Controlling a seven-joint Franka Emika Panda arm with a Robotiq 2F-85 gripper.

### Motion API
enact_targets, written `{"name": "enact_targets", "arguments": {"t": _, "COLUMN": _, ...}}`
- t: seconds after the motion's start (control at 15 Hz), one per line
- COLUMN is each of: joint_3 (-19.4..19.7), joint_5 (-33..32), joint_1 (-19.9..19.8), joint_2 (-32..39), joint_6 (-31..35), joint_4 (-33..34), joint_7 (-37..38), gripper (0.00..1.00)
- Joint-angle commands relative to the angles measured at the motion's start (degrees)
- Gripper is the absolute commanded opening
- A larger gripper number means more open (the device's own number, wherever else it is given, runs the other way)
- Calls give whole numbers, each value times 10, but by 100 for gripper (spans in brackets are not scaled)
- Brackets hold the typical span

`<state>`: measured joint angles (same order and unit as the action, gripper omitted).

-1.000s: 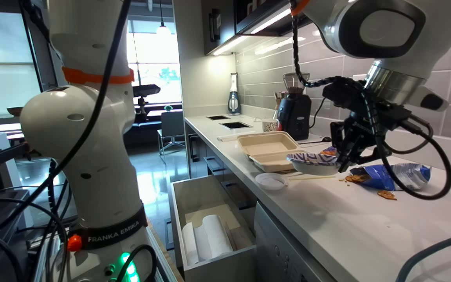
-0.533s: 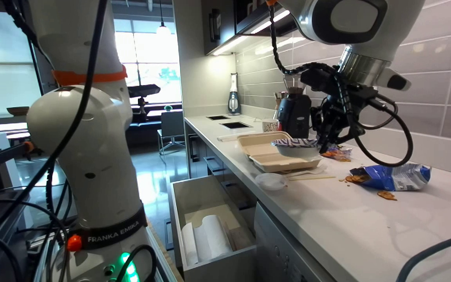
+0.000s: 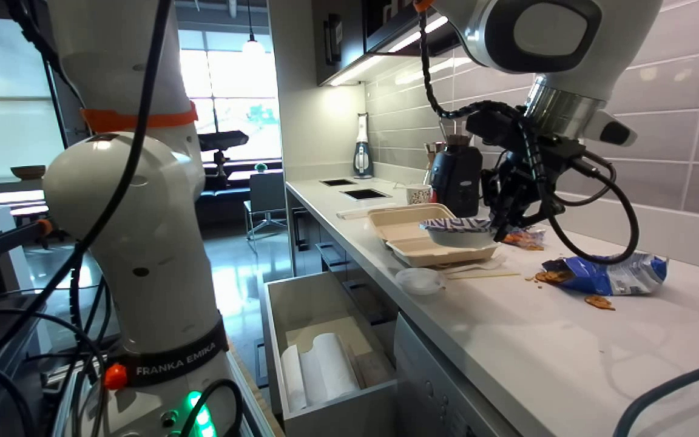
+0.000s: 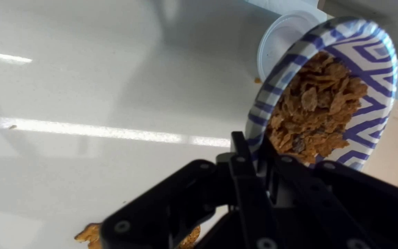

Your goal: Pour the contents in the bowl into the carton box

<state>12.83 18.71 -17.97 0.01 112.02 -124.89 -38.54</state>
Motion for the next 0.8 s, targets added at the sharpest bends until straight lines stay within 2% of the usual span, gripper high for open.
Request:
{"name": "enact_targets", "arguments": {"t": 0.0, "joint_3": -12, "joint_5": -8, "joint_1": 34, "joint_2": -9, "joint_6": -4, "joint_4": -18, "joint_7": 7, "gripper": 3}}
{"name": "enact_targets", "arguments": {"t": 0.47, "joint_3": -60, "joint_5": 5, "joint_1": 98, "joint_2": -14, "joint_6": 9, "joint_4": -17, "joint_7": 10, "gripper": 3}}
{"name": "enact_targets", "arguments": {"t": 0.73, "joint_3": -80, "joint_5": 21, "joint_1": 125, "joint_2": -15, "joint_6": 42, "joint_4": -8, "joint_7": 6, "gripper": 3}}
